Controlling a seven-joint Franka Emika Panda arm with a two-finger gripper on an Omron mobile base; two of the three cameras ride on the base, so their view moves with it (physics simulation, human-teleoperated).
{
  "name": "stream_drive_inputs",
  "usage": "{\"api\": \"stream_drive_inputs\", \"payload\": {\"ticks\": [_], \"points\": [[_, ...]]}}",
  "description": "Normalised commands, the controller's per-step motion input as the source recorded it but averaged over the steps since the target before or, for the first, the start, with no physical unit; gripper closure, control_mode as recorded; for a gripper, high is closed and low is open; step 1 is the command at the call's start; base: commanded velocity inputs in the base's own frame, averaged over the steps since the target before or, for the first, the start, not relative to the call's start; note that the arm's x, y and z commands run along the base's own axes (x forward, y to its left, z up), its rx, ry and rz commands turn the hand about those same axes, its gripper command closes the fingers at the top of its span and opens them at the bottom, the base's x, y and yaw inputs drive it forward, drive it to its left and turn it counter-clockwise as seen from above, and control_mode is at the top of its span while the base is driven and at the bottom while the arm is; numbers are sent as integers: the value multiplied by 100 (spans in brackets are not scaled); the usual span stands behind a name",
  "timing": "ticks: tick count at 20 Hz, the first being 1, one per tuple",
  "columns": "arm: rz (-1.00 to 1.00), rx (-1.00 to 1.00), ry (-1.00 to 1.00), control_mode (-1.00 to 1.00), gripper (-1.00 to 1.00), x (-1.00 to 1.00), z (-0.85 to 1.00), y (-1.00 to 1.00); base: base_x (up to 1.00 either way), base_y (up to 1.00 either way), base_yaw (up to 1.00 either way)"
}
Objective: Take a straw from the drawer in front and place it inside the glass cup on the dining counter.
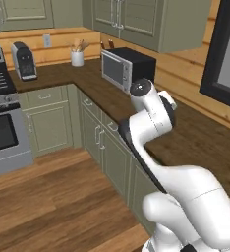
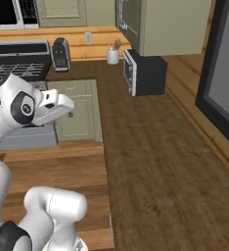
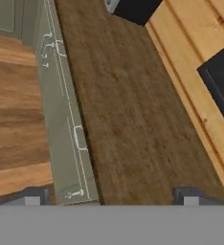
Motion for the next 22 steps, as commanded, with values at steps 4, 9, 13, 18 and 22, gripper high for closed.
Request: {"api": "stream_drive_inputs", "payload": {"ticks": [4, 9, 13, 18, 22], "points": [[0, -37, 0, -100, -100, 0, -78, 27, 0, 0, 0], [0, -32, 0, -100, -100, 0, -80, 9, 0, 0, 0], [-1, -32, 0, -100, -100, 0, -85, 12, 0, 0, 0], [-2, -26, 0, -100, -100, 0, -73, 1, 0, 0, 0], [-3, -23, 0, -100, -100, 0, -66, 0, 0, 0, 0]]}}
